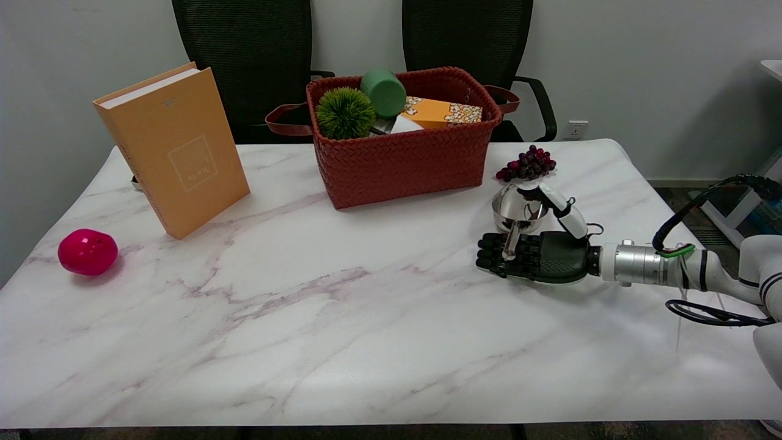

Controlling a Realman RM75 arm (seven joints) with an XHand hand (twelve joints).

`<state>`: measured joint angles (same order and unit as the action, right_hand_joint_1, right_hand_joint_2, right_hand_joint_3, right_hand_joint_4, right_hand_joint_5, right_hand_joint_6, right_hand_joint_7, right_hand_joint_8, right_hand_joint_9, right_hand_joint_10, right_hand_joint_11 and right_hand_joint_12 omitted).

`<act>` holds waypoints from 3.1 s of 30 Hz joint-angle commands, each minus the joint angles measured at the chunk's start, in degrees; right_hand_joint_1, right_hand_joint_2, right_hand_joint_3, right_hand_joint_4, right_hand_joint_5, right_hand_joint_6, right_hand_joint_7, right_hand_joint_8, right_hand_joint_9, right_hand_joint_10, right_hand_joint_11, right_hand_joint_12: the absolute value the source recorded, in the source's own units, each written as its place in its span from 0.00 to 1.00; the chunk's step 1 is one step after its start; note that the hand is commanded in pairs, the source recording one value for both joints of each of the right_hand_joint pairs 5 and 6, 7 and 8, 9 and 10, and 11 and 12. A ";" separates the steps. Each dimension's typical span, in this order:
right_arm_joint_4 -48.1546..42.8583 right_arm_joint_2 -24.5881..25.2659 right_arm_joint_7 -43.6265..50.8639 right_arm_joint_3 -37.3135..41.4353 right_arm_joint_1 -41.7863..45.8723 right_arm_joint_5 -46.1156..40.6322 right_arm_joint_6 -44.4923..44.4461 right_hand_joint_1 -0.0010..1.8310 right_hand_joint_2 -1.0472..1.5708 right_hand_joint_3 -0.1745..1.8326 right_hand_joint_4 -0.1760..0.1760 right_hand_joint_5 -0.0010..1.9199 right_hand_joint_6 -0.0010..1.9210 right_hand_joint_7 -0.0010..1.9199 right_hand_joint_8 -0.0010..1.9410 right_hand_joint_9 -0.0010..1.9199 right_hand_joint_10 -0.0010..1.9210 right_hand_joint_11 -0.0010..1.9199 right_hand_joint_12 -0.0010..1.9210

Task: Pick up the stainless steel scoop.

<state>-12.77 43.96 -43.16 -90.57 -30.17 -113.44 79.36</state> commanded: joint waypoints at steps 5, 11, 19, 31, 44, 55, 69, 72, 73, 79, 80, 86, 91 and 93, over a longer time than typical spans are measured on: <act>-0.75 -0.14 -0.90 -0.50 -1.55 4.43 -3.56 0.60 0.60 0.16 0.50 0.11 0.11 0.37 0.37 0.00 0.00 0.45 0.45; -0.85 -0.14 -0.90 -0.50 -1.63 4.43 -4.07 0.59 0.61 0.17 0.50 0.17 0.17 0.54 0.54 0.02 0.02 0.62 0.62; -1.94 -0.24 -0.74 -0.42 -1.34 4.43 -5.70 0.60 0.60 0.20 0.50 0.20 0.20 0.63 0.62 0.34 0.34 0.65 0.64; -4.42 -0.41 -0.50 -0.50 -1.07 4.43 -10.25 0.56 0.69 0.25 0.50 0.61 0.61 0.72 0.71 0.56 0.56 0.62 0.62; -5.32 -0.46 -0.26 0.21 -1.07 3.87 -10.99 0.59 0.82 0.29 0.50 0.68 0.68 0.74 0.73 0.55 0.55 0.59 0.59; -9.26 -0.57 -0.02 1.90 -0.72 4.18 -14.00 0.54 0.91 0.34 0.50 0.72 0.72 0.80 0.79 0.58 0.58 0.58 0.58; -10.75 -0.62 2.73 2.68 -0.28 3.79 -15.81 0.50 0.95 0.30 0.50 0.90 0.90 0.86 0.85 0.63 0.63 0.57 0.57; -10.83 -0.62 4.08 3.08 -0.28 3.71 -15.70 0.50 0.96 0.29 0.50 0.92 0.92 0.87 0.86 0.63 0.63 0.57 0.57; -10.83 -0.62 4.58 3.23 -0.25 3.71 -15.62 0.50 0.96 0.29 0.50 0.92 0.92 0.87 0.86 0.63 0.63 0.57 0.57; -11.13 -0.70 5.33 3.49 1.45 1.57 -15.33 0.48 0.99 0.29 0.50 0.94 0.94 0.87 0.86 0.63 0.63 0.57 0.57; -11.42 -0.76 5.33 3.49 1.86 1.23 -15.40 0.47 0.99 0.28 0.50 0.95 0.95 0.87 0.86 0.63 0.63 0.57 0.57; -14.38 -1.02 6.05 5.47 4.56 -0.44 -15.54 0.47 1.00 0.27 0.50 0.96 0.96 0.87 0.87 0.64 0.64 0.57 0.57; -16.00 -1.10 7.98 6.77 6.67 -2.78 -15.17 0.44 1.00 0.25 0.50 0.97 0.97 0.88 0.87 0.64 0.64 0.58 0.58; -16.57 -1.13 8.32 6.85 7.68 -4.22 -15.09 0.43 1.00 0.22 0.50 0.97 0.97 0.88 0.87 0.64 0.64 0.58 0.58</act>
<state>-24.94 43.16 -38.42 -86.59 -27.85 -112.07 64.10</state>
